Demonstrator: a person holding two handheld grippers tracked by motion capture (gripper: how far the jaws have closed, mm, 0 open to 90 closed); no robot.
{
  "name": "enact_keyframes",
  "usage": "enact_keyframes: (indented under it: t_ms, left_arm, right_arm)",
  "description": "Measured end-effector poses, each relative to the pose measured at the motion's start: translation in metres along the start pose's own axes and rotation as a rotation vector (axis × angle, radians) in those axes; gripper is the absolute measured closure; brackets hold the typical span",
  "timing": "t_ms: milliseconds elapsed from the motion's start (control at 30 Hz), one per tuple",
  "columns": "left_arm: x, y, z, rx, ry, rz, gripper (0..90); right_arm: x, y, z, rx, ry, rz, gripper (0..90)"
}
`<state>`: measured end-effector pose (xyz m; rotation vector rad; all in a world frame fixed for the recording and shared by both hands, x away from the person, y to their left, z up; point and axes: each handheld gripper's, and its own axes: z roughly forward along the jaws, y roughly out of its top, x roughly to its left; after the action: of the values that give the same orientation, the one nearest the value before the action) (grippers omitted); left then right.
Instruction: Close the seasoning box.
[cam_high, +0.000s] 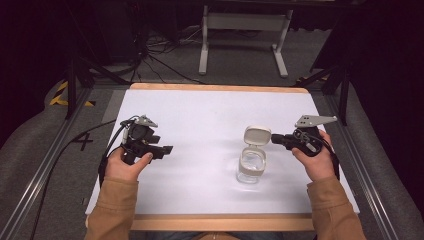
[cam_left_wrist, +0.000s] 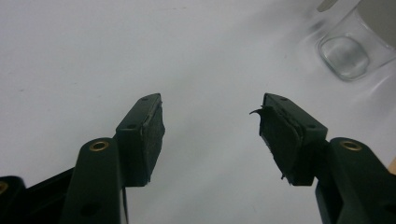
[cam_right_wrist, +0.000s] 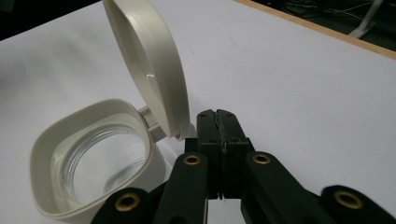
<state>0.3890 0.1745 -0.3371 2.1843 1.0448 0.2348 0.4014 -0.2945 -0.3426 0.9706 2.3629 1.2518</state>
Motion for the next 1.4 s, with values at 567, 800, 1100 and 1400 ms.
enact_keyframes:
  t_ms: [567, 800, 1100, 1400]
  left_arm:
    - [0.003, -0.008, -0.006, 0.002, 0.007, -0.026, 40.1]
    - [0.002, -0.006, -0.005, 0.002, 0.005, -0.024, 40.0]
    - [0.002, -0.003, -0.002, 0.003, 0.0, -0.011, 40.0]
    - [0.0, 0.002, 0.002, 0.007, -0.01, 0.004, 39.9]
  right_arm:
    - [-0.002, 0.004, 0.008, -0.016, 0.033, -0.001, 90.0]
    - [0.0, 0.005, 0.006, -0.015, 0.032, -0.018, 90.0]
    - [0.005, 0.005, 0.002, -0.021, 0.041, -0.022, 89.9]
    - [0.011, 0.004, 0.0, -0.009, 0.044, -0.043, 89.8]
